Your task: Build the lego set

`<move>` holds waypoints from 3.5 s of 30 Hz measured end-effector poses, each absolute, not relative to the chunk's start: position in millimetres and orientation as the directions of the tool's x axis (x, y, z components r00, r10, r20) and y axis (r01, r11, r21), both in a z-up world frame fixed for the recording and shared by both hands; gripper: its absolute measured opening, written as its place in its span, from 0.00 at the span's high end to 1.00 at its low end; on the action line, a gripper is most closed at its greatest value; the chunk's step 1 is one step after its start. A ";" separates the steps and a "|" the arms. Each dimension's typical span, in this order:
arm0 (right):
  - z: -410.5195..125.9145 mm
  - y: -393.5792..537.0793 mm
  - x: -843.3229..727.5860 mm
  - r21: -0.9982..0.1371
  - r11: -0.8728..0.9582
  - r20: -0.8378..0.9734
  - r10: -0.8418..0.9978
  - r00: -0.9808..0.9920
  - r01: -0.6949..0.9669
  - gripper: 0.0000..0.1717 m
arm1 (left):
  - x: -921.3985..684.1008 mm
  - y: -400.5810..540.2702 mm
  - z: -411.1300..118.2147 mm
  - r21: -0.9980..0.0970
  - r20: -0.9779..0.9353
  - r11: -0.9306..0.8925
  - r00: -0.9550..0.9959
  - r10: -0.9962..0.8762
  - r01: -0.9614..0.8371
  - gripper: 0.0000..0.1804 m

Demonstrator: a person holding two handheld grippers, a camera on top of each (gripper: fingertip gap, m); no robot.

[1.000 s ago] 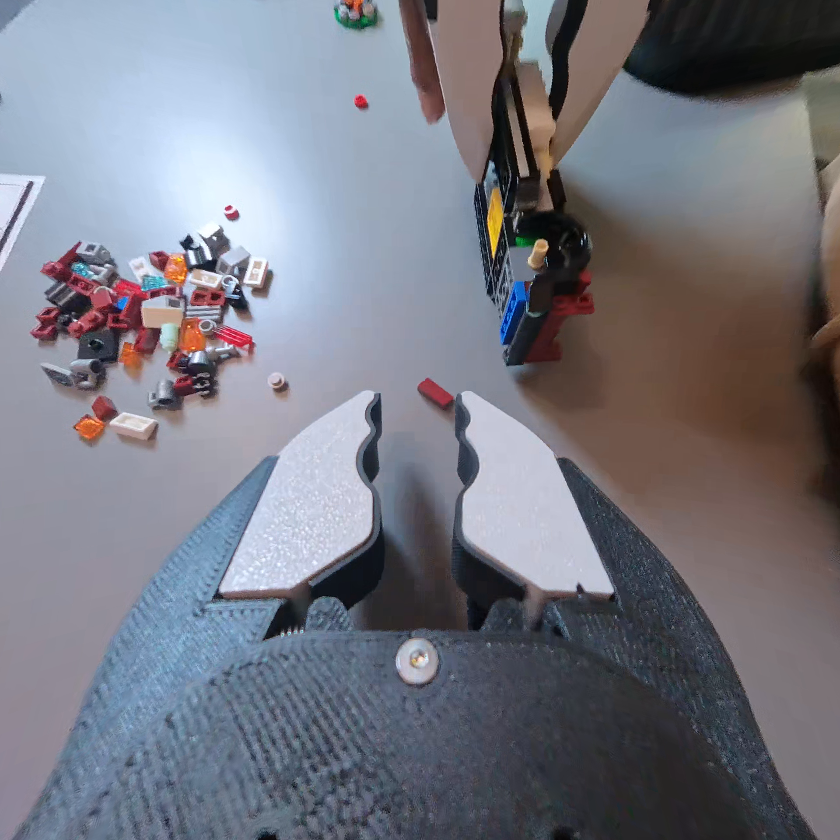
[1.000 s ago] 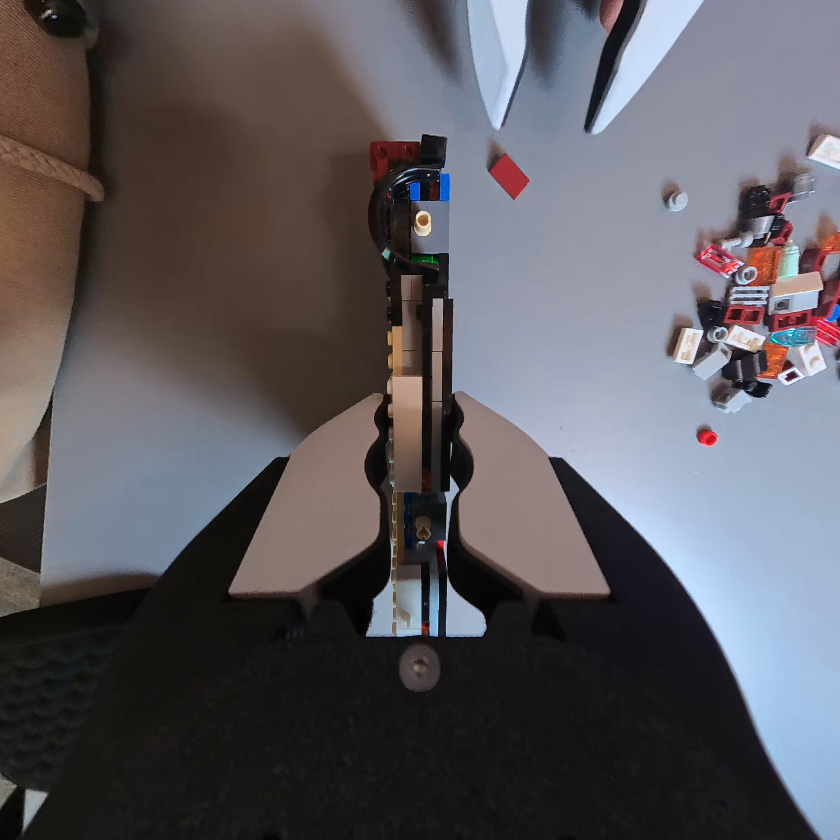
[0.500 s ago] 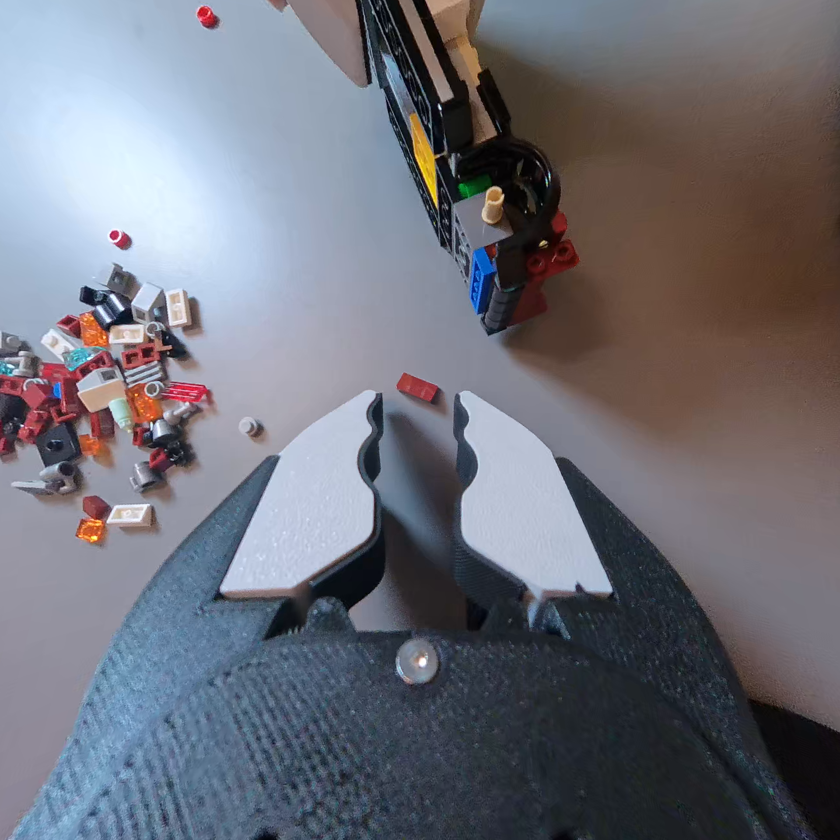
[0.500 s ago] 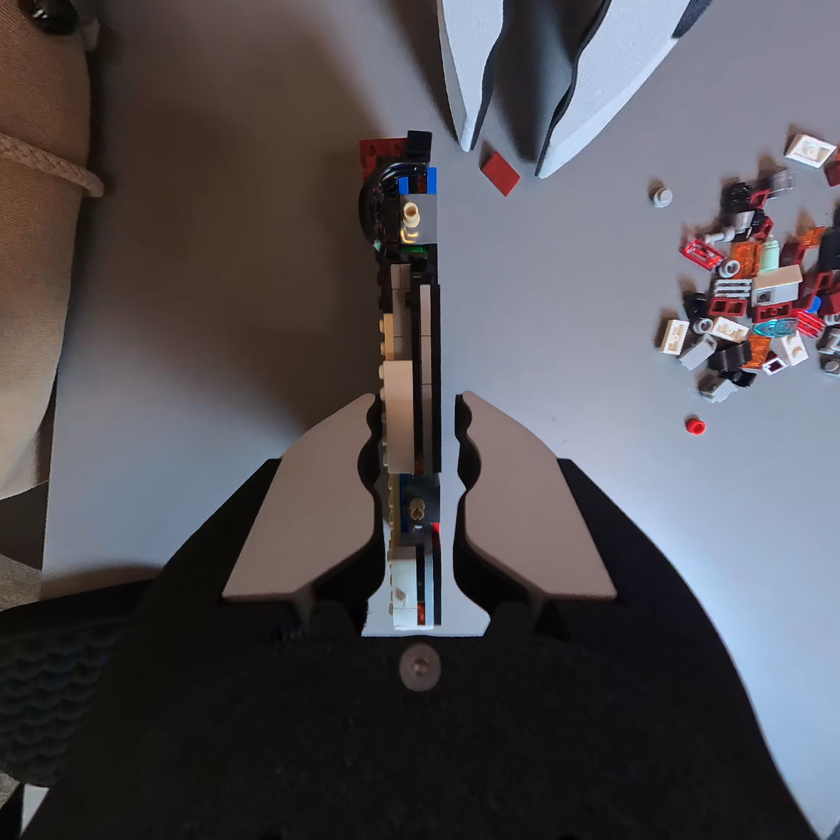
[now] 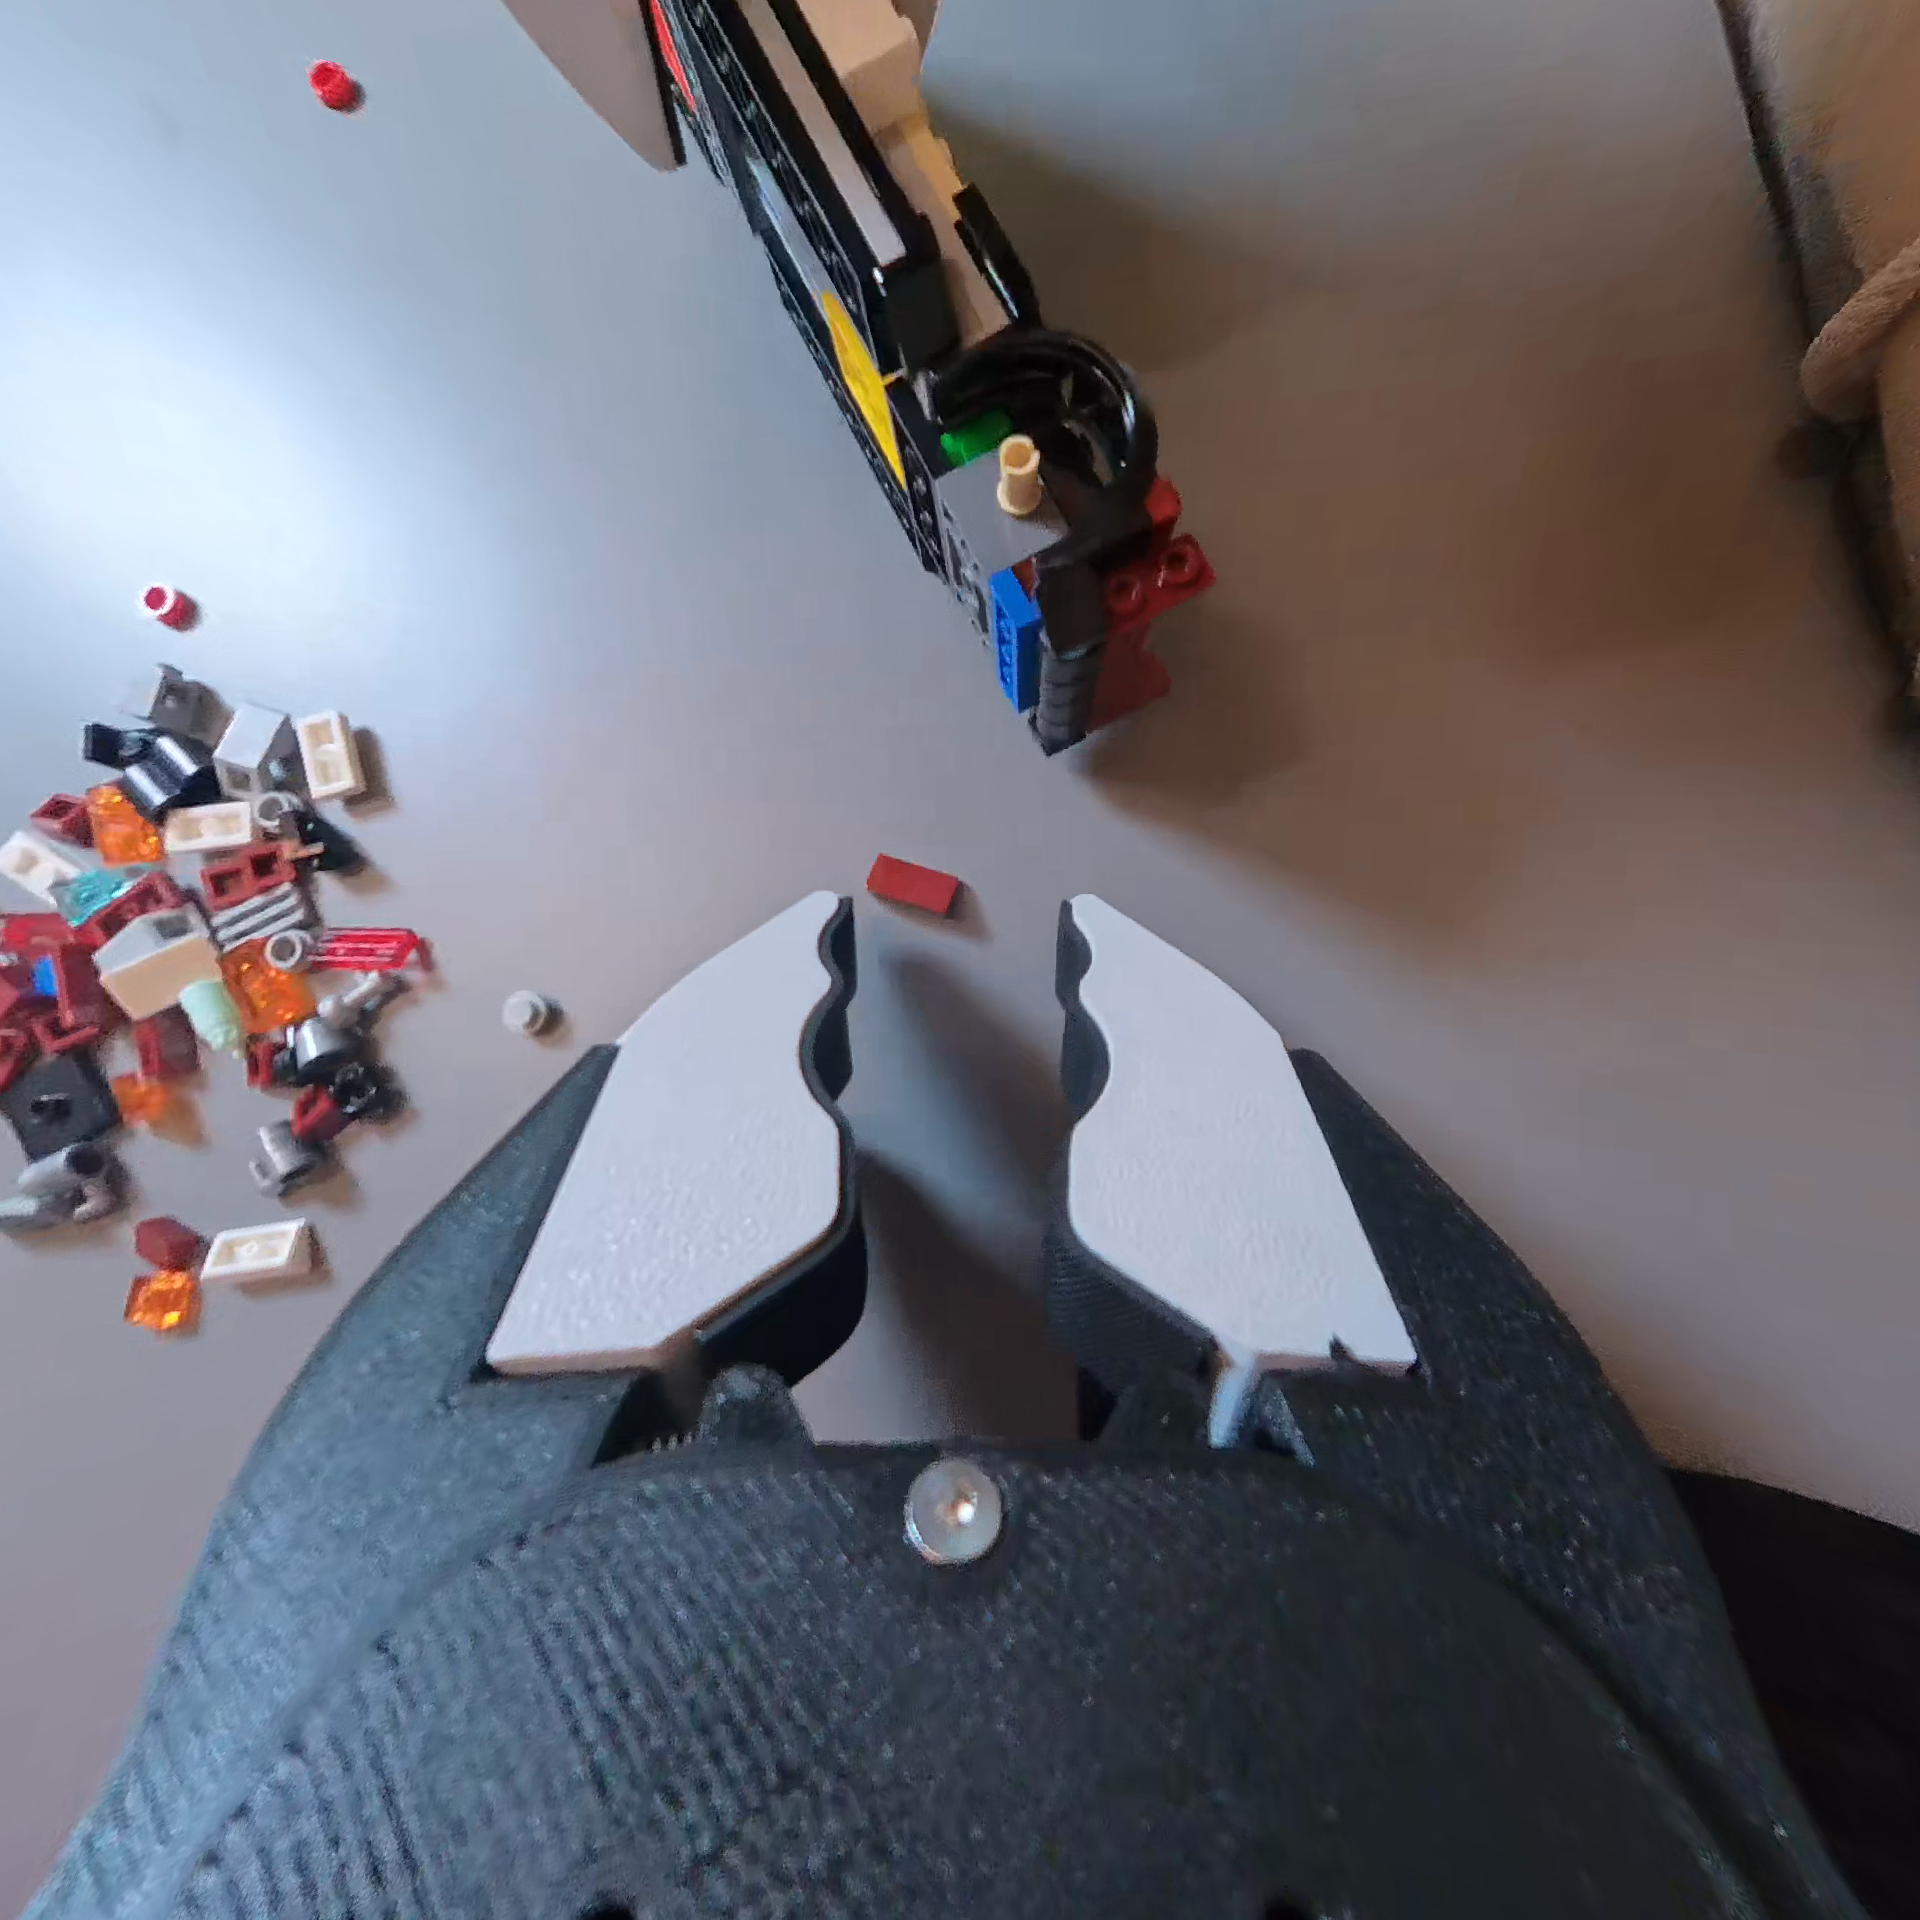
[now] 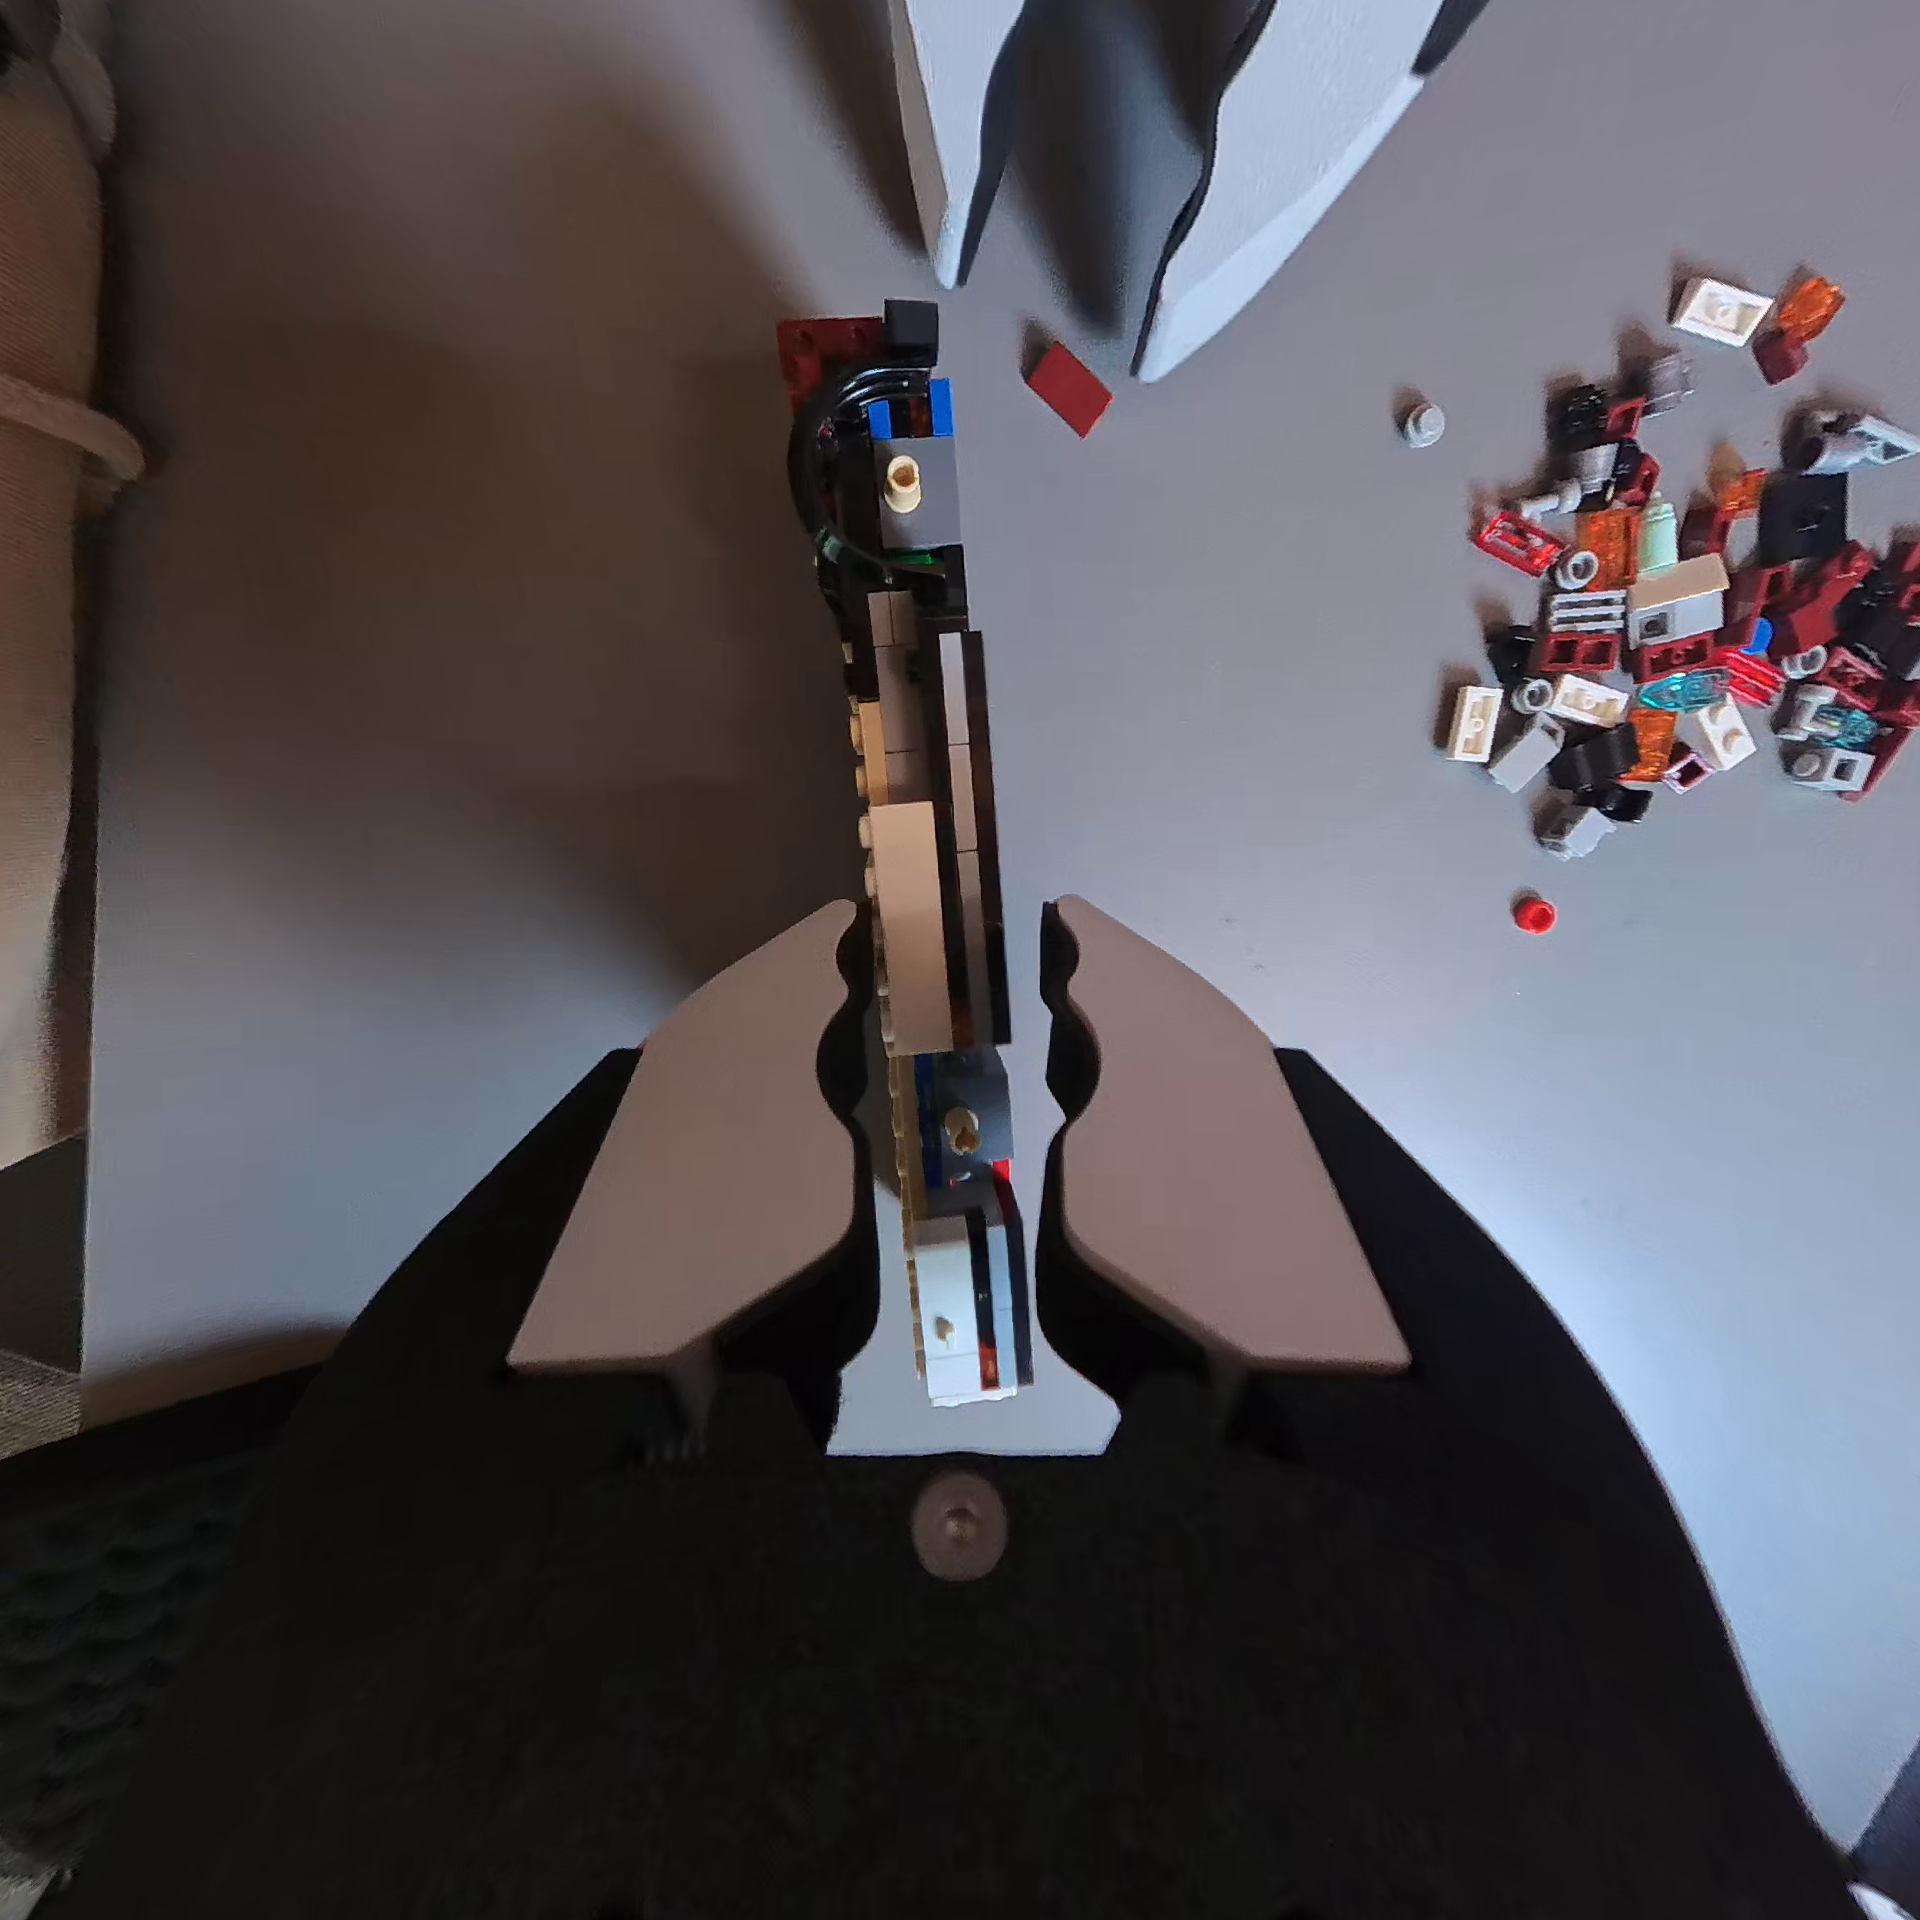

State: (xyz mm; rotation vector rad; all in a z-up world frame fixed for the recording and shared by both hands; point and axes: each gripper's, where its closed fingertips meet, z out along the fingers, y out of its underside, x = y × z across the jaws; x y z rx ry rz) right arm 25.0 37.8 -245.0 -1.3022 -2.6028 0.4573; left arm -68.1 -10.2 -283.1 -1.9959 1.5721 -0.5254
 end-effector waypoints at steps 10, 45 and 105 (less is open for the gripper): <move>-242.7 36.4 26.9 -0.318 0.559 0.089 0.821 -0.563 0.765 0.82 | -68.1 -18.6 -288.1 -0.566 -0.001 -0.178 0.216 -0.976 -0.805 0.87; -241.6 33.9 26.1 -0.361 0.550 0.136 0.830 -0.541 0.753 0.85 | -78.7 -21.9 -287.3 -0.588 0.016 -0.340 0.410 -0.912 -0.734 0.87; -250.5 32.4 11.5 -0.407 0.560 0.106 0.813 -0.572 0.722 0.86 | -38.8 -24.7 -231.4 -0.771 -0.086 -0.354 0.637 -0.766 -0.530 0.91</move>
